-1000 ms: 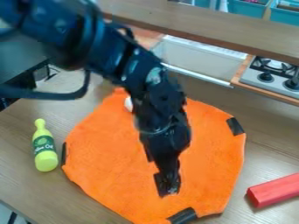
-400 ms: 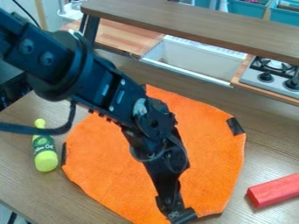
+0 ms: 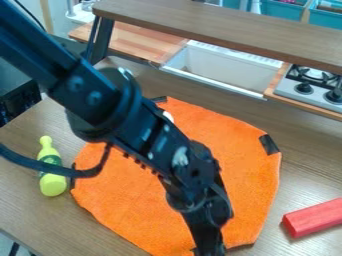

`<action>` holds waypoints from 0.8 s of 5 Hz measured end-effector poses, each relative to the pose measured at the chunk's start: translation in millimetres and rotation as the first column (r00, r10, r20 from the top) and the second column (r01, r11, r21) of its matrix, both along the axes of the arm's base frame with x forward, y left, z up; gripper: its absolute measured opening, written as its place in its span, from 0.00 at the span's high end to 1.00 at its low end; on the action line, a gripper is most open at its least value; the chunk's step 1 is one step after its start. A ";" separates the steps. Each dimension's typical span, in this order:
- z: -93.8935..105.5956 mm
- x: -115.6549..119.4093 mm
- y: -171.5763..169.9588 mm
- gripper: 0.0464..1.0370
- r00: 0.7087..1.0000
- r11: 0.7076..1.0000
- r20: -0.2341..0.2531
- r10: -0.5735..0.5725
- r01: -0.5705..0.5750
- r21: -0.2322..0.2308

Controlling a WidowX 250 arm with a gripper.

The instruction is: Fold the cloth from bottom right to top left

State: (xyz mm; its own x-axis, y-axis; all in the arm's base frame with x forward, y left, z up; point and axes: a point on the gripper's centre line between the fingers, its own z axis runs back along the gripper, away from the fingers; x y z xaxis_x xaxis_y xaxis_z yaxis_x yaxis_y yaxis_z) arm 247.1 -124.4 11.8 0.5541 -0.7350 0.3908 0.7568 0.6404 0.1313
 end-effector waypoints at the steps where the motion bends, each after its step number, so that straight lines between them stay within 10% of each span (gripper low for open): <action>1: -11.2 3.9 -4.3 0.04 1.000 1.000 0.009 -0.001 0.001 0.022; 2: -17.7 8.0 -5.8 0.12 1.000 0.999 0.016 0.013 -0.013 0.033; 4: -22.2 8.9 -9.2 0.67 1.000 0.999 0.015 0.024 -0.024 0.025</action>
State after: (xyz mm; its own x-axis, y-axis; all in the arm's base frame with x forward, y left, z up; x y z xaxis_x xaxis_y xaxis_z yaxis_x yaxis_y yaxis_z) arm 256.0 -133.7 -10.4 0.5660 -0.7312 0.3808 0.7393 0.6546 0.1580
